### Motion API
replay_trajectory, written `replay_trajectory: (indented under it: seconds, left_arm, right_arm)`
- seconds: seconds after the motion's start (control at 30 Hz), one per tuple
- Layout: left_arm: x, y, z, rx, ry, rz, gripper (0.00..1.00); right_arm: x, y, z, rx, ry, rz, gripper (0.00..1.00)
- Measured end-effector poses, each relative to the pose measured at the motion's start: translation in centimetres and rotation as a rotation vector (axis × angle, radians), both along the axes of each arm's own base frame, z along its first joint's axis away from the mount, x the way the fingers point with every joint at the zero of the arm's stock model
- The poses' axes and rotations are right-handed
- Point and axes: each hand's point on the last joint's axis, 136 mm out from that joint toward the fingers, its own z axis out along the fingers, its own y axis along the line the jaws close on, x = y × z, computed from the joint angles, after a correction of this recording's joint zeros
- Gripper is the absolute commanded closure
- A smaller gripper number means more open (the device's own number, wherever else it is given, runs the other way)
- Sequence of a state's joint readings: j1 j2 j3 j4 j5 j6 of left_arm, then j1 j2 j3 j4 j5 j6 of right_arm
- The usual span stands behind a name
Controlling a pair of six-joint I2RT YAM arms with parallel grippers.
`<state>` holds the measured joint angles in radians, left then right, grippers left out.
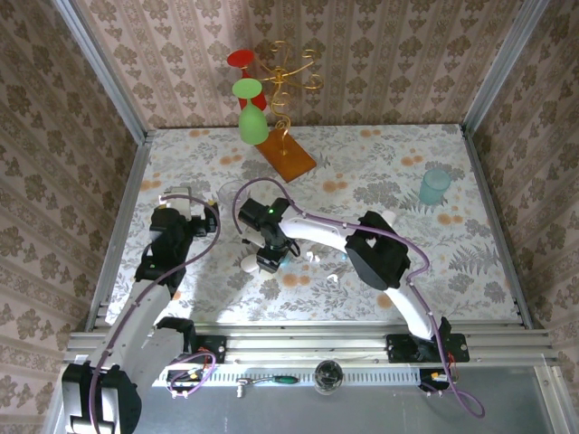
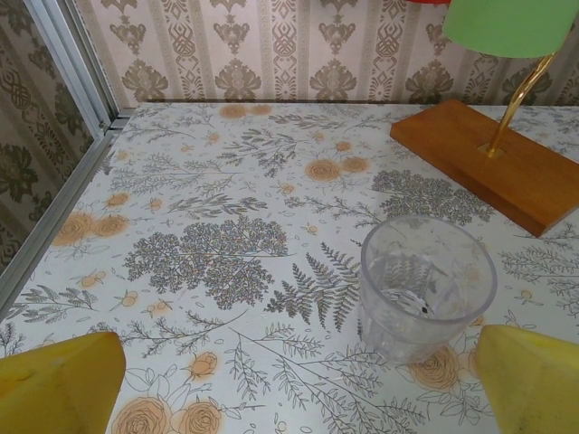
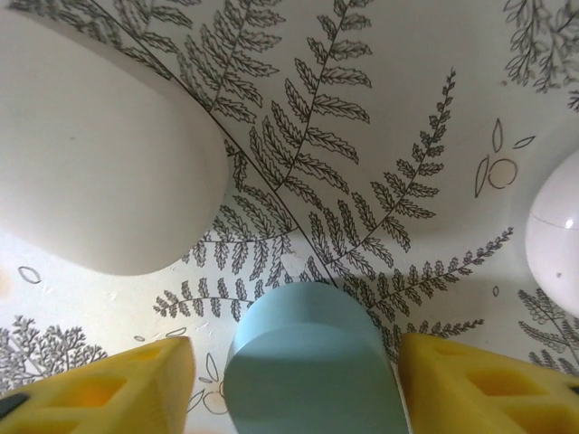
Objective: Insert the wireless bluetooth earbuds into the charging case
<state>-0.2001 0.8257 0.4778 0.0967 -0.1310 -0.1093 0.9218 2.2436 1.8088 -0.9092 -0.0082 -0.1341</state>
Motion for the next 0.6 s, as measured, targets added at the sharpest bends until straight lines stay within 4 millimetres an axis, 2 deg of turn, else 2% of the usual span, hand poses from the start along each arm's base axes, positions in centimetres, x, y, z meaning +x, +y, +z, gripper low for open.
replay_trajectory:
  seconds: [0.2,0.4,0.5,0.6]
  left_arm:
    - [0.0,-0.1,0.0,-0.001,0.000,-0.004,0.00]
    - [0.0,-0.2,0.0,-0.004,-0.001,-0.011,0.00]
    - [0.1,-0.6,0.4,-0.009,-0.023,-0.023,0.00]
    - [0.1,-2.2,1.0,-0.008,-0.063,-0.077,0.00]
  right_arm:
    - [0.1,-0.1,-0.2,-0.006,-0.003,-0.004,0.53]
    - [0.0,-0.7,0.0,0.027,-0.019,-0.044,0.54]
    - [0.2,-1.9,0.9,0.083,-0.031,-0.116,0.54]
    - [1.5,-3.7,2.9,0.189,-0.072,-0.234,0.55]
